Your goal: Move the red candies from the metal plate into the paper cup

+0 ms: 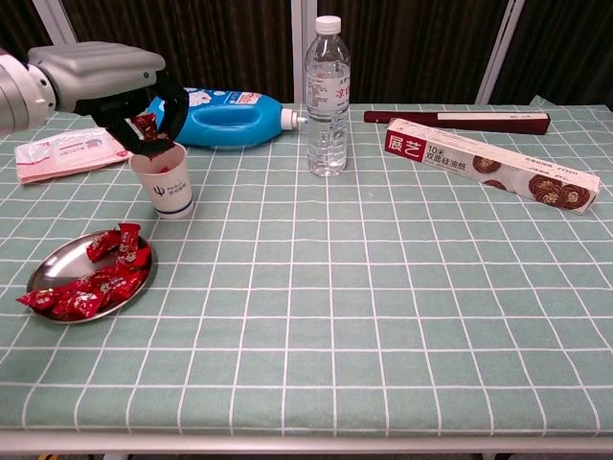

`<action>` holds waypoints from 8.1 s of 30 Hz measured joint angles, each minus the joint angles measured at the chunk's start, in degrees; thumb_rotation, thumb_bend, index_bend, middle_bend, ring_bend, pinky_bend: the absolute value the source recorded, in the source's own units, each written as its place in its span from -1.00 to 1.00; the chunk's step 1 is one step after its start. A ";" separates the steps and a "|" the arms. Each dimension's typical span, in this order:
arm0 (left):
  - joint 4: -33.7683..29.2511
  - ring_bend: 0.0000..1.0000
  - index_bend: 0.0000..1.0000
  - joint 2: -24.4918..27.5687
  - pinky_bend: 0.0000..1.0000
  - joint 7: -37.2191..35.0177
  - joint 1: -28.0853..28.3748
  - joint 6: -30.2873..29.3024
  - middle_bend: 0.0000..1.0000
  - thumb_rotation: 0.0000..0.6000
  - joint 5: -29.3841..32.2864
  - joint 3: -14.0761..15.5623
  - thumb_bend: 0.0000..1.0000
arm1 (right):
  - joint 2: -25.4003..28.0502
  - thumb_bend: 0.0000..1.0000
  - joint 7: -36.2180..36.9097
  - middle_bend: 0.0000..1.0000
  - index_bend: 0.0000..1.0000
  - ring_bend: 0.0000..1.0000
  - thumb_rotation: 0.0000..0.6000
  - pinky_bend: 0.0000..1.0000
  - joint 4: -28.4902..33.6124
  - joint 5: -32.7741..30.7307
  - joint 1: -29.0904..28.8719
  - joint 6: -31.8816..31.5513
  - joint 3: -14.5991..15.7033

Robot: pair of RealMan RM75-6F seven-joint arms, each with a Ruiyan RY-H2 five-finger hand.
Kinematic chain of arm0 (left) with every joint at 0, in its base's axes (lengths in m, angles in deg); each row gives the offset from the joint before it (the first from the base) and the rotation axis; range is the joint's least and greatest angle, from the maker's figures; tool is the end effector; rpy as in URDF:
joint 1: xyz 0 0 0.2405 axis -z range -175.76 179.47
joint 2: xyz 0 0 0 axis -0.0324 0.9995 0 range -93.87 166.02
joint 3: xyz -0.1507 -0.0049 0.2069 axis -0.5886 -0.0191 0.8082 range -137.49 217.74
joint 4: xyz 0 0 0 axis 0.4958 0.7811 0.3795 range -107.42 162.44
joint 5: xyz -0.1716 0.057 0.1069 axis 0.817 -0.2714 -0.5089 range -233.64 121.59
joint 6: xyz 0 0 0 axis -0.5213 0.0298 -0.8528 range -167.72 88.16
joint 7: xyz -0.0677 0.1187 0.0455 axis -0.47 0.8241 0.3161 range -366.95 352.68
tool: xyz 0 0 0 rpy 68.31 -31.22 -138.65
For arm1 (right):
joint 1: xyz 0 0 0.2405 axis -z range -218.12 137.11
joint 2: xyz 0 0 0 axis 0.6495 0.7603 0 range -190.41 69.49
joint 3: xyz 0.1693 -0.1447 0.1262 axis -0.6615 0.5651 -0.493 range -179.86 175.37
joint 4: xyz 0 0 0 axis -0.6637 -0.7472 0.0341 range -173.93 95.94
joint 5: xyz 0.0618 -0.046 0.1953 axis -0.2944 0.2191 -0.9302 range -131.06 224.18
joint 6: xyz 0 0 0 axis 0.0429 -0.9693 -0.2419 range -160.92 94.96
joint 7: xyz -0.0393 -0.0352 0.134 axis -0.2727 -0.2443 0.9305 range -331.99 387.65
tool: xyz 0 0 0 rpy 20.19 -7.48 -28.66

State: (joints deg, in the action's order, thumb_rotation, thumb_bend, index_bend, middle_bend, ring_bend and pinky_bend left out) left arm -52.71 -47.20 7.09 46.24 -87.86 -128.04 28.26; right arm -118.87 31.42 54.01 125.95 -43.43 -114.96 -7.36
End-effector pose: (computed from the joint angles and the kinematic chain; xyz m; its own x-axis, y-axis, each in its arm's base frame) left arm -0.1519 0.3735 0.0133 0.5524 0.2039 0.8083 0.7801 -0.4681 -0.4151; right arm -0.3355 -0.1776 0.1966 0.4014 -0.0168 0.9158 -0.9065 0.1355 0.3998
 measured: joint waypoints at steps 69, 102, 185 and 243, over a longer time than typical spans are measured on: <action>-10.62 0.84 0.01 6.81 1.00 1.44 -17.19 -15.14 0.68 1.00 -7.84 17.07 -0.47 | 0.04 -0.93 -0.83 -0.74 -1.00 -1.00 1.00 -0.34 0.73 1.00 -0.94 0.66 -0.29; -2.91 0.84 0.03 -0.12 1.00 12.36 -16.80 -9.32 0.66 1.00 0.52 13.95 -0.47 | 0.10 -0.93 -0.67 -0.74 -1.00 -1.00 1.00 -0.33 0.59 0.46 -0.98 0.86 -0.26; -7.12 0.85 0.00 1.71 1.00 5.51 -12.87 -10.52 0.66 1.00 -10.92 16.86 -0.43 | 0.28 -0.93 -0.46 -0.72 -1.00 -1.00 1.00 -0.32 0.96 0.74 -0.88 0.60 -0.23; 1.44 0.85 0.18 0.84 1.00 -2.45 -2.76 -0.03 0.67 1.00 4.40 -0.17 -0.22 | 0.53 -0.93 -0.23 -0.72 -1.00 -1.00 1.00 -0.32 1.25 0.49 -0.64 0.28 -0.18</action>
State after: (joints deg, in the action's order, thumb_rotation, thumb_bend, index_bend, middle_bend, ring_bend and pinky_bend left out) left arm -51.27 -46.36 4.64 43.47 -87.89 -123.64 28.09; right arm -118.34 31.19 55.26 126.44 -44.07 -114.68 -7.54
